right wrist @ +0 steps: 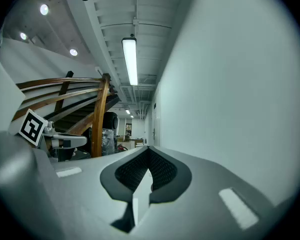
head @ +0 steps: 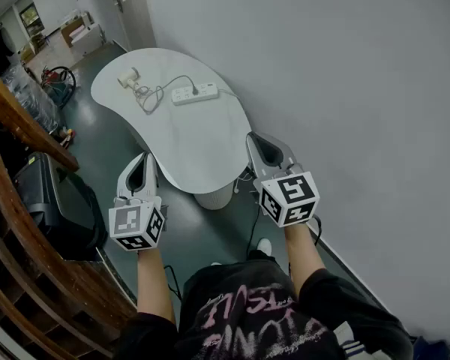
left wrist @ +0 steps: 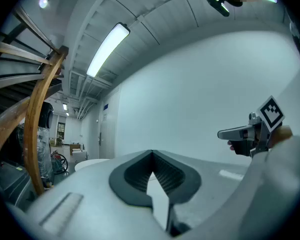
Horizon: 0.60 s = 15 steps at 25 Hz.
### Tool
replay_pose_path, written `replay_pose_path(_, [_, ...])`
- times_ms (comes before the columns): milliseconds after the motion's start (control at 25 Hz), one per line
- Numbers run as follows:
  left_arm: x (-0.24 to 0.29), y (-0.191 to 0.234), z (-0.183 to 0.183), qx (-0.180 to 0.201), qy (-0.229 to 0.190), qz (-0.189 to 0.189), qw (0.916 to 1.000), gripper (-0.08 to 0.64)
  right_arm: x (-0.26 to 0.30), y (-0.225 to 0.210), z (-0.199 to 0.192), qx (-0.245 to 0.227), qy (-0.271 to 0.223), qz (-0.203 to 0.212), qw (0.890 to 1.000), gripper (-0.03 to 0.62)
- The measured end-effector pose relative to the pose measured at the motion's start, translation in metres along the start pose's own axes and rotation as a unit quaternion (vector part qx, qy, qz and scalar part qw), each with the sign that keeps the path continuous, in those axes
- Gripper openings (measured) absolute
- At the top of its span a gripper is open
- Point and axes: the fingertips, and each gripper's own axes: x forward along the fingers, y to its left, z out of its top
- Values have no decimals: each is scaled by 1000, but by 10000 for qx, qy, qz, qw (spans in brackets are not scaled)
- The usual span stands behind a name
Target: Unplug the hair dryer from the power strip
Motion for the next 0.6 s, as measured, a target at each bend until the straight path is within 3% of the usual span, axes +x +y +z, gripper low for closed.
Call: replay_pose_path(600, [-7,2,-1,-9,-24,-48,10000,2,-1,9,1,68,-56,13,10000,9])
